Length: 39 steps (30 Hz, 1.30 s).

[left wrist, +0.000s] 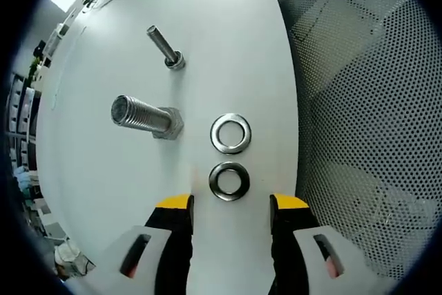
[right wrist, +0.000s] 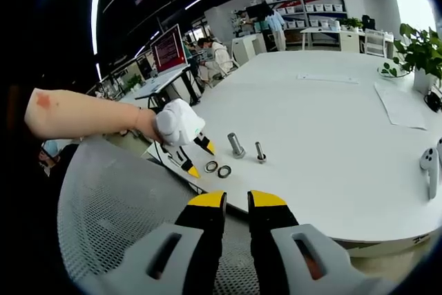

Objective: Place the washer onto the threaded stud by aligning its center hole with the stud, sliding it down to the base, and recovering from edge contact or off-axis alignment until the washer reaches the visible bottom stop.

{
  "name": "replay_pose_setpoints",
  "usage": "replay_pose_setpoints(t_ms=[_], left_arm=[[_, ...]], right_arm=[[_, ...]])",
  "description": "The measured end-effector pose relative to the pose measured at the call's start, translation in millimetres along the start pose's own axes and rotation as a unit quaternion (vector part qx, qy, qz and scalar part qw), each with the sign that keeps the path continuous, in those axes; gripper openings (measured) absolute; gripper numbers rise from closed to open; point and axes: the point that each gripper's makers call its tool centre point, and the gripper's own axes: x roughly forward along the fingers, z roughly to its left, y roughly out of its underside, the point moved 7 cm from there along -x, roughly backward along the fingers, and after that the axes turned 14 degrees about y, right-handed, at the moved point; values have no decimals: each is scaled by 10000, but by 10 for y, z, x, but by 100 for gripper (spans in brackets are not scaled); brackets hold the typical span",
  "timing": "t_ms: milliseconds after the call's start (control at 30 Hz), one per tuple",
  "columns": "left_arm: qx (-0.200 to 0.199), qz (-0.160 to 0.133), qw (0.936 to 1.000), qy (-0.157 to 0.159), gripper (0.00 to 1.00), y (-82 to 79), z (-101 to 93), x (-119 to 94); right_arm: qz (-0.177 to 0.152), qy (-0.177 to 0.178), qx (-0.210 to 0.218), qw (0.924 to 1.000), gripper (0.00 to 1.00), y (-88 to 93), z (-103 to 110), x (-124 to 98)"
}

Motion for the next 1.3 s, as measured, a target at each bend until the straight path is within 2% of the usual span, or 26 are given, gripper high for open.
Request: replay_pose_setpoints(t_ms=[267,500,733,900,1300], left_arm=[[50,60,10000,-39,42,-15,-21,1],[114,233,9997,-36,31,-48,-127,34],[-55,185,9998,62,26,-28,-127,45],[-100,214,9996,130,26,-33,-115,46],[-77,485,9987,164,26,-79,-114,52]], right_arm=[[55,15,35,10000,16,15,-3,2],[241,-56,-98,9996,16,28,6,25],[276,-61,-116,9995,16,40,11,19],[242,-77,-119,9996,16,33,12,22],[217,-115,-98,9996,16,31,11,21]])
